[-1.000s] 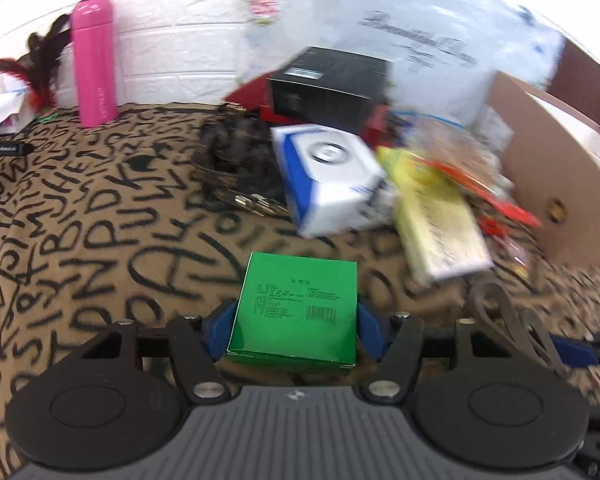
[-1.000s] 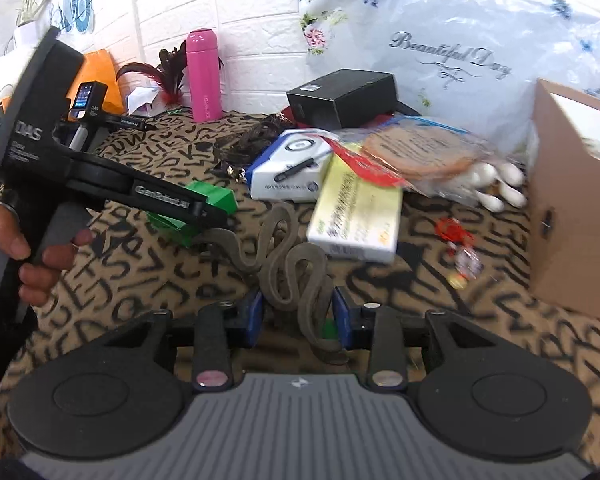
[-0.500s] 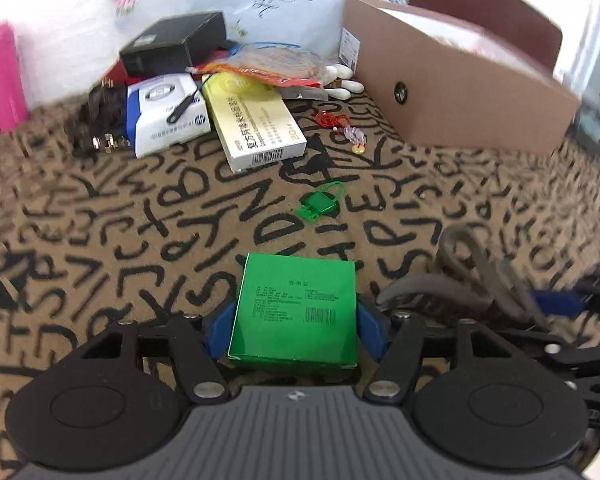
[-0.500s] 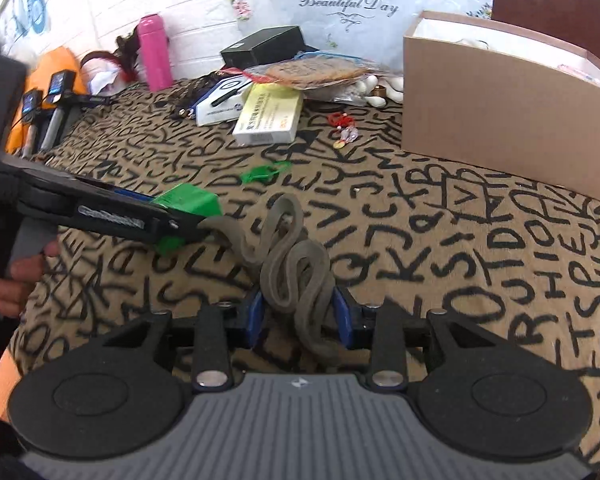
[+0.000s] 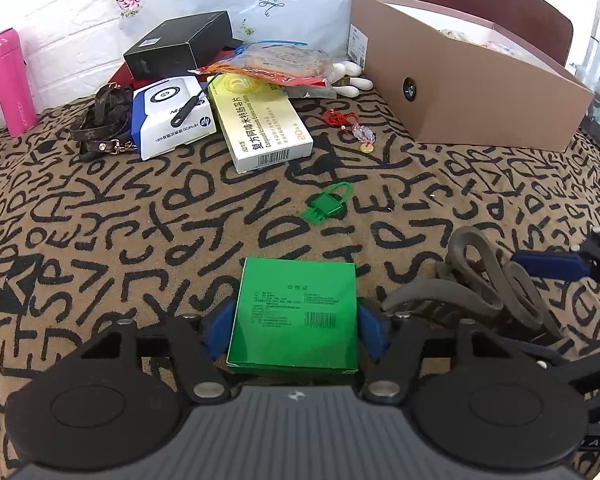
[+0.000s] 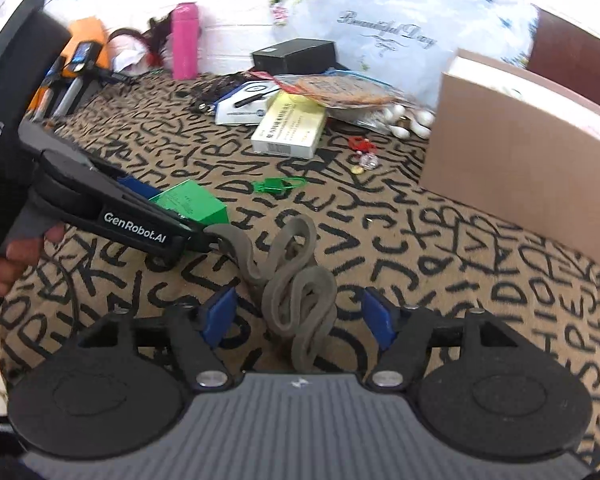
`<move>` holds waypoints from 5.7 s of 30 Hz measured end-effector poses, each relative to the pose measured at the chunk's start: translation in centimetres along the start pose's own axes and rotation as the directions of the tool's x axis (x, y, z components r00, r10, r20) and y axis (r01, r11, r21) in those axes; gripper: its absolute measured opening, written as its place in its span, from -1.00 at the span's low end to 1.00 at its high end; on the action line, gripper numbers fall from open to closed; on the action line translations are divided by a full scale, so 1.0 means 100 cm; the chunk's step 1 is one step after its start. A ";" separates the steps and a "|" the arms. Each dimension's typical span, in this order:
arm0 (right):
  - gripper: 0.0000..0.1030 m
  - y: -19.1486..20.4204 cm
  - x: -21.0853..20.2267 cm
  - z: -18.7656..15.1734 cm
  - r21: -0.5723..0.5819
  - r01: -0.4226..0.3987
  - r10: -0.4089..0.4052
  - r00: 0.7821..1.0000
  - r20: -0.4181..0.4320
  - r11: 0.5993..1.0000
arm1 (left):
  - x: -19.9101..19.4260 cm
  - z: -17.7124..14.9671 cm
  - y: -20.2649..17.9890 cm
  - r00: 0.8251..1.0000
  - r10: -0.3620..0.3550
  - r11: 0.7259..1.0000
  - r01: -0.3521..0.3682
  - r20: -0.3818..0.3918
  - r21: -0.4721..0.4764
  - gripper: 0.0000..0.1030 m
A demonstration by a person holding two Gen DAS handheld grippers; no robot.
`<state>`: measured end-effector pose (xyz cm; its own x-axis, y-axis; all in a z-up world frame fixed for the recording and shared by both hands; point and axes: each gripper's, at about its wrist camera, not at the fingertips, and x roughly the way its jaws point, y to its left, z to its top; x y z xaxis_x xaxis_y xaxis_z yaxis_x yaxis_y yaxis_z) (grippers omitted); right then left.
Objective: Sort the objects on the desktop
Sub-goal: 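Carry the green box and grey toy with both tools over the cardboard box, then open the left tool over the cardboard box while the right tool releases the grey toy, then withdraw both tools from the cardboard box toward the yellow medicine box, then grasp the yellow-white medicine box with the left tool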
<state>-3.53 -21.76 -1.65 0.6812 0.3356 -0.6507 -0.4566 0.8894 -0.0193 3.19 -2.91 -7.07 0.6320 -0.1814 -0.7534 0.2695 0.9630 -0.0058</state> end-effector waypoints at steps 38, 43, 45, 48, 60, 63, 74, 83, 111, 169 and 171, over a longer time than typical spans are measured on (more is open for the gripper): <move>-0.04 -0.076 -0.053 0.015 0.267 0.027 -0.072 0.984 0.161 0.963 | -0.053 0.090 -0.058 0.964 -0.120 0.992 0.110 0.236 0.055 0.24; -0.04 -0.109 -0.074 0.039 0.281 0.046 -0.119 0.960 0.251 0.959 | -0.061 0.142 -0.085 0.937 -0.153 0.988 0.137 0.314 0.070 0.24; -0.04 -0.125 -0.080 0.051 0.298 0.067 -0.155 0.946 0.284 0.952 | -0.060 0.165 -0.098 0.927 -0.143 0.989 0.123 0.347 0.078 0.24; -0.04 -0.151 -0.084 0.073 0.322 0.106 -0.214 0.922 0.322 0.941 | -0.054 0.198 -0.109 0.916 -0.141 0.990 0.128 0.377 0.062 0.24; -0.04 -0.263 -0.013 0.143 0.467 0.235 -0.362 0.910 0.201 0.852 | 0.053 0.288 -0.131 0.950 -0.113 0.986 0.144 0.290 -0.085 0.24; -0.04 -0.286 0.018 0.148 0.509 0.247 -0.349 0.930 0.114 0.824 | 0.081 0.302 -0.128 0.960 -0.117 0.981 0.152 0.254 -0.122 0.24; -0.04 -0.335 0.092 0.173 0.583 0.260 -0.293 0.955 -0.040 0.770 | 0.142 0.317 -0.121 0.975 -0.074 0.983 0.107 0.211 -0.152 0.22; 0.10 -0.331 0.104 0.179 0.560 0.243 -0.279 0.960 -0.022 0.792 | 0.133 0.315 -0.116 0.955 -0.164 0.970 0.201 0.246 -0.134 0.74; 0.86 -0.217 -0.009 0.132 0.348 0.322 -0.399 0.899 0.178 0.881 | 0.004 0.203 -0.134 0.964 -0.027 0.993 0.056 0.263 -0.104 0.92; 0.68 -0.013 0.104 0.093 0.152 -0.004 -0.009 0.996 0.085 0.988 | 0.037 0.080 0.052 0.994 0.053 0.963 -0.025 0.096 -0.267 0.75; 0.65 -0.011 0.111 0.097 0.112 0.001 -0.011 0.996 0.087 0.994 | 0.044 0.083 0.055 0.995 0.023 0.961 0.004 0.095 -0.276 0.70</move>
<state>10.09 -16.01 -1.52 0.7332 0.3515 -0.5821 -0.3889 0.9190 0.0650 13.46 -0.04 -5.00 0.7044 -0.1769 -0.6874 0.0606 0.9799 -0.1901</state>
